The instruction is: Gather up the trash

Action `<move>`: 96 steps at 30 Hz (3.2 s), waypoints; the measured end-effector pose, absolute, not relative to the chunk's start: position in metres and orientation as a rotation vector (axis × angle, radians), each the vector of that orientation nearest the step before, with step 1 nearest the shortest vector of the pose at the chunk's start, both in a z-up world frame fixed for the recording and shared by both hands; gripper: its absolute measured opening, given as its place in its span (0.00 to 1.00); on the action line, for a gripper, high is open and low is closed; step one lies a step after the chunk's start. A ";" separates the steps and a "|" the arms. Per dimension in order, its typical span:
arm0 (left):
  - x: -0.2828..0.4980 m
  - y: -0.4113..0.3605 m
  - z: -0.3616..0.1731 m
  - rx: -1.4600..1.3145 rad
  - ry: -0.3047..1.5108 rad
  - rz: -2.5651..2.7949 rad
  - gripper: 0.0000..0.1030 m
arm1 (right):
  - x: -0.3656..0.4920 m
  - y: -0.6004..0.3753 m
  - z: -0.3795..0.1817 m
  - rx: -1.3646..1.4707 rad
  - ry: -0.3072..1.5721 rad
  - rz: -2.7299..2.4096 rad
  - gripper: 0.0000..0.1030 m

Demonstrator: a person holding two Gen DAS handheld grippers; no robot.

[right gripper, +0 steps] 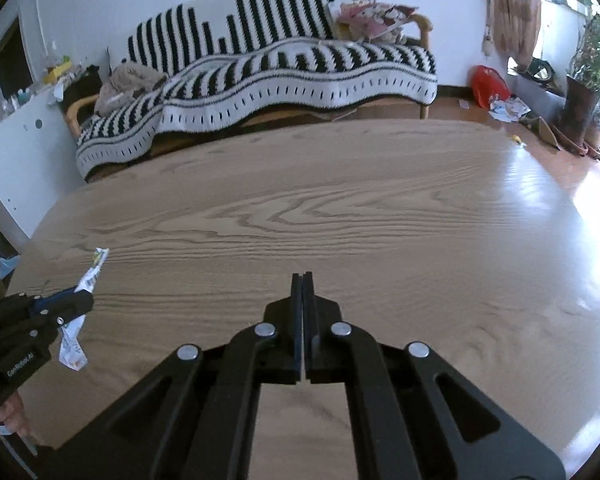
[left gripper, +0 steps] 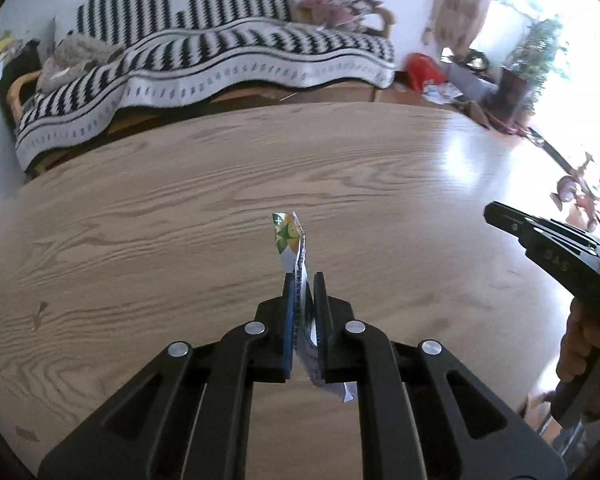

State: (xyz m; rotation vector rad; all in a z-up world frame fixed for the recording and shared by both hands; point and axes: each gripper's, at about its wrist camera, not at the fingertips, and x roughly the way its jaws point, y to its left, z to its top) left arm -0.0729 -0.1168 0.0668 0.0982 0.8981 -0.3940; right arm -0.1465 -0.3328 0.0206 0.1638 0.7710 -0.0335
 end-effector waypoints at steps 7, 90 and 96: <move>-0.155 -0.183 0.084 0.118 0.926 -0.592 0.08 | -0.246 -0.387 0.033 0.281 0.793 -0.096 0.01; -0.070 -0.051 0.062 0.076 0.792 -0.043 0.94 | -0.142 -0.284 0.040 0.195 0.714 -0.070 0.94; -0.036 -0.008 0.054 0.011 0.822 0.012 0.94 | -0.087 -0.212 0.036 0.129 0.670 -0.019 0.94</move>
